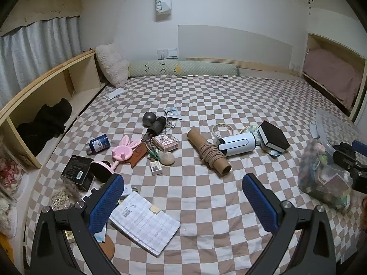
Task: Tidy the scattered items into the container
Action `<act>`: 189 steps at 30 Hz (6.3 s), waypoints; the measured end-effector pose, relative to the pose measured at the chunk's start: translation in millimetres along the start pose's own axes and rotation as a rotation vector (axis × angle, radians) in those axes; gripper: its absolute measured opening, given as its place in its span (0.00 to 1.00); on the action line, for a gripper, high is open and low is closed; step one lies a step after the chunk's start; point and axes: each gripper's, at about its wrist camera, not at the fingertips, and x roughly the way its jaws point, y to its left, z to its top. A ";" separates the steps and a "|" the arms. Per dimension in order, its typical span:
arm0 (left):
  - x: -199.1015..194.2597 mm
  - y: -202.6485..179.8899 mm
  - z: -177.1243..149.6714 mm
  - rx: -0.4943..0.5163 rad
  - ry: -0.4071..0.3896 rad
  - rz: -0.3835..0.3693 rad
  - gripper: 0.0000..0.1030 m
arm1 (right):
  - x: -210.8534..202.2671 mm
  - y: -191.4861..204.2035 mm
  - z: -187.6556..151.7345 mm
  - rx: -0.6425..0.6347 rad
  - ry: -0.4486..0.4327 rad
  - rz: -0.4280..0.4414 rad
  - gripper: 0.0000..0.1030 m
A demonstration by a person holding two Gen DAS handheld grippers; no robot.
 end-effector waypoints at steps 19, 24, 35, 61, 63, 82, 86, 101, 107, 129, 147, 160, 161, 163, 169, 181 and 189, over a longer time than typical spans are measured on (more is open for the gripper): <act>0.3 -3.7 -5.6 0.012 -0.005 -0.006 1.00 | 0.0 2.8 0.0 -0.005 0.006 -0.008 1.00; 0.2 -3.8 -4.4 0.007 -0.006 -0.007 1.00 | 0.1 1.5 0.1 -0.003 0.006 -0.007 1.00; 0.3 -8.3 -6.0 0.004 -0.002 -0.009 1.00 | 2.3 0.3 0.3 0.003 0.014 -0.001 1.00; 2.4 -5.4 -4.1 0.000 0.003 -0.017 1.00 | 2.0 1.0 -3.5 -0.005 0.016 0.005 1.00; 3.0 -5.4 -4.4 0.001 0.005 -0.017 1.00 | 2.8 0.9 -3.2 -0.006 0.018 0.005 1.00; 23.4 7.4 -23.3 -0.004 0.093 -0.020 1.00 | 27.0 30.5 -10.1 -0.061 0.089 0.067 1.00; 30.0 17.3 -31.7 -0.010 0.121 -0.009 1.00 | 34.7 47.6 -14.2 -0.100 0.116 0.083 1.00; 52.4 84.1 -59.8 -0.031 0.171 0.133 1.00 | 74.6 112.3 -31.1 -0.197 0.269 0.181 1.00; 58.0 120.0 -73.7 -0.054 0.190 0.209 1.00 | 79.5 140.9 -33.6 -0.243 0.276 0.212 1.00; 94.1 191.1 -121.5 0.100 0.300 0.492 1.00 | 104.3 215.7 -45.0 -0.324 0.307 0.314 1.00; 114.0 209.9 -132.0 0.062 0.363 0.370 0.43 | 119.9 307.9 -79.8 -0.426 0.362 0.537 0.80; 99.9 240.5 -128.9 -0.116 0.347 0.304 0.26 | 164.2 357.5 -94.9 -0.088 0.577 0.794 0.56; 100.2 242.4 -129.6 -0.121 0.351 0.305 0.26 | 166.5 358.6 -94.0 -0.057 0.567 0.802 0.56; 101.8 245.0 -130.4 -0.128 0.359 0.308 0.24 | 170.5 360.2 -92.2 0.001 0.557 0.817 0.56; 102.5 249.3 -130.2 -0.143 0.360 0.291 0.22 | 164.9 364.6 -85.3 0.073 0.621 0.951 0.56; 101.9 256.1 -129.6 -0.203 0.369 0.257 0.22 | 190.6 382.8 -100.7 0.127 0.706 0.937 0.56; 102.8 255.8 -131.6 -0.188 0.377 0.266 0.22 | 189.8 401.5 -97.8 0.032 0.687 0.854 0.56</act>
